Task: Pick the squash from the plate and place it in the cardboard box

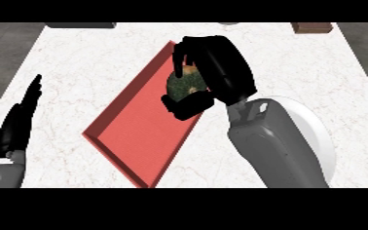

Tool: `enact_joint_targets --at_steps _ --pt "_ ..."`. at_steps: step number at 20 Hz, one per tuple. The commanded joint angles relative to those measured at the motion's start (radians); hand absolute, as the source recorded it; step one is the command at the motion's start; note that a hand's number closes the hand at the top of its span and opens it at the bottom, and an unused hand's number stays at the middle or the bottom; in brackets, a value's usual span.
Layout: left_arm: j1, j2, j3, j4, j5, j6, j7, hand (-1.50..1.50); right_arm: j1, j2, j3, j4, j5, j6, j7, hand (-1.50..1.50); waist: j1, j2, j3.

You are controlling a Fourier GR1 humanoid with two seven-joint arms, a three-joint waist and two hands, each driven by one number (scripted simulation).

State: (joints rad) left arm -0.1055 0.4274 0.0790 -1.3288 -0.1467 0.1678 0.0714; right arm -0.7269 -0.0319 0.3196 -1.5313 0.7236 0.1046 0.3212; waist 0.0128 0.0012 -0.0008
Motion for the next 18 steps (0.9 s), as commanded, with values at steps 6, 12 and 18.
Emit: enact_joint_targets --at_steps 6,12,18 --pt "-0.032 -0.017 0.002 -0.007 -0.021 -0.007 0.014 0.0 -0.284 0.031 0.055 0.455 -0.193 -0.218 0.019 1.5 0.021 0.004 0.0" --pt "-0.085 -0.03 -0.022 -0.002 -0.036 -0.024 0.034 0.0 -0.398 0.032 0.208 0.723 -0.331 -0.416 -0.015 1.5 0.055 0.014 -0.001" --pt "-0.077 -0.052 -0.041 0.027 -0.058 -0.019 -0.014 0.0 -0.428 0.032 0.282 0.856 -0.469 -0.468 0.05 -1.5 0.077 0.021 -0.001"
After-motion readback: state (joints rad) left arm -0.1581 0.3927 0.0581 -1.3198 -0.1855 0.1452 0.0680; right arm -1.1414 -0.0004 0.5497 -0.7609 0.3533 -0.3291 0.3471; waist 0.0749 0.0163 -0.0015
